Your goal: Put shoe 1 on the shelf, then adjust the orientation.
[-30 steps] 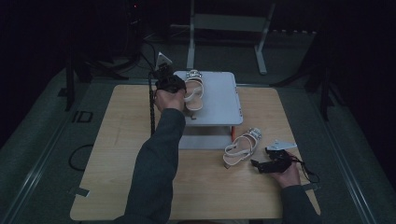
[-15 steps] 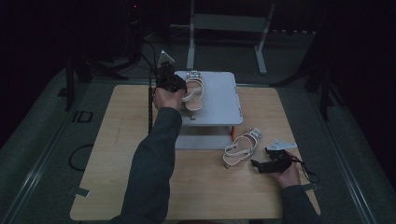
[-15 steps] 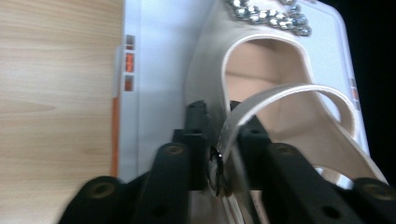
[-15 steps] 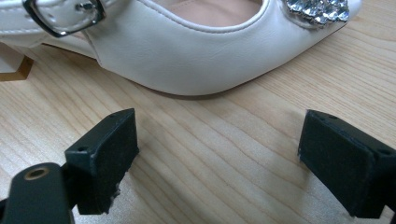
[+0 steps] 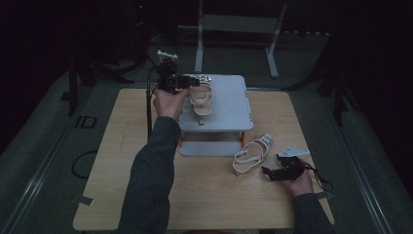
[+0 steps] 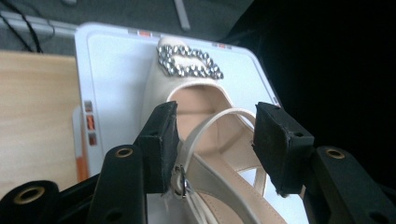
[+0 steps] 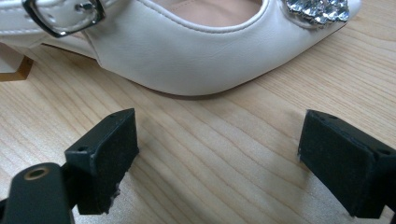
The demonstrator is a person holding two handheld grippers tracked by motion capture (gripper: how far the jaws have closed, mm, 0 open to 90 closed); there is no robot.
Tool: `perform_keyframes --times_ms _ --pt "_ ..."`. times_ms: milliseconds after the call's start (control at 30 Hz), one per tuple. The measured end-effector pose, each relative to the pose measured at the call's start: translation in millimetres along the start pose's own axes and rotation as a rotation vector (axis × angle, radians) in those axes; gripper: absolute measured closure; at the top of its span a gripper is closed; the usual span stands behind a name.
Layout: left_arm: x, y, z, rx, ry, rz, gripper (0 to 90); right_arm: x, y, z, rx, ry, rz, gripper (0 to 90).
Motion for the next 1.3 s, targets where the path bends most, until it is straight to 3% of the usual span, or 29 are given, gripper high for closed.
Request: perform_keyframes --times_ms 200,433,600,667,800,933,1033,1100,1167,1233,1300 --pt "1.4 -7.8 6.2 -0.022 0.067 -0.003 51.1 0.0 0.0 0.0 0.0 0.0 0.0 11.9" --pt "2.5 -15.4 16.1 0.001 0.135 -0.019 51.0 0.0 0.0 0.0 0.0 0.001 -0.001 11.9" --pt "1.7 -19.2 21.5 0.016 0.17 -0.027 50.1 0.7 -1.3 -2.1 -0.012 0.026 -0.013 16.7" --pt "-1.8 -21.6 27.9 0.033 0.203 -0.021 48.9 1.5 -3.2 -3.3 -0.026 0.052 -0.012 22.2" --pt "-7.1 -24.7 34.8 0.013 0.194 -0.046 48.7 4.4 -6.4 -1.5 -0.017 0.084 -0.023 28.8" --pt "-14.4 -25.5 47.0 0.06 0.218 -0.03 48.7 16.4 -14.3 -1.7 -0.031 0.092 -0.057 36.7" --pt "-19.1 -25.3 52.3 0.06 0.212 -0.035 48.9 24.6 -19.2 -1.5 -0.028 0.104 -0.08 38.8" --pt "-25.7 -22.2 59.0 0.111 0.248 -0.022 49.6 34.0 -22.7 -1.8 -0.034 0.111 -0.099 39.7" --pt "-31.7 -18.7 62.4 0.13 0.271 -0.023 50.1 38.9 -22.3 -1.5 -0.042 0.11 -0.102 39.8" --pt "-38.2 -15.1 67.1 0.133 0.266 -0.028 50.3 42.9 -21.3 -1.2 -0.053 0.1 -0.098 42.5" --pt "-42.5 -13.3 72.1 0.161 0.28 -0.019 50.4 44.3 -19.3 -5.0 -0.094 0.093 -0.078 44.5"
Point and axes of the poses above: each handheld gripper's, and its own axes: y roughly forward along the jaws, x roughly out of its top, z roughly to its left, the point moved 9 cm from there along y, roughly forward along the jaws, and after that the axes turned 5 degrees about -z, right-handed, at the moved point
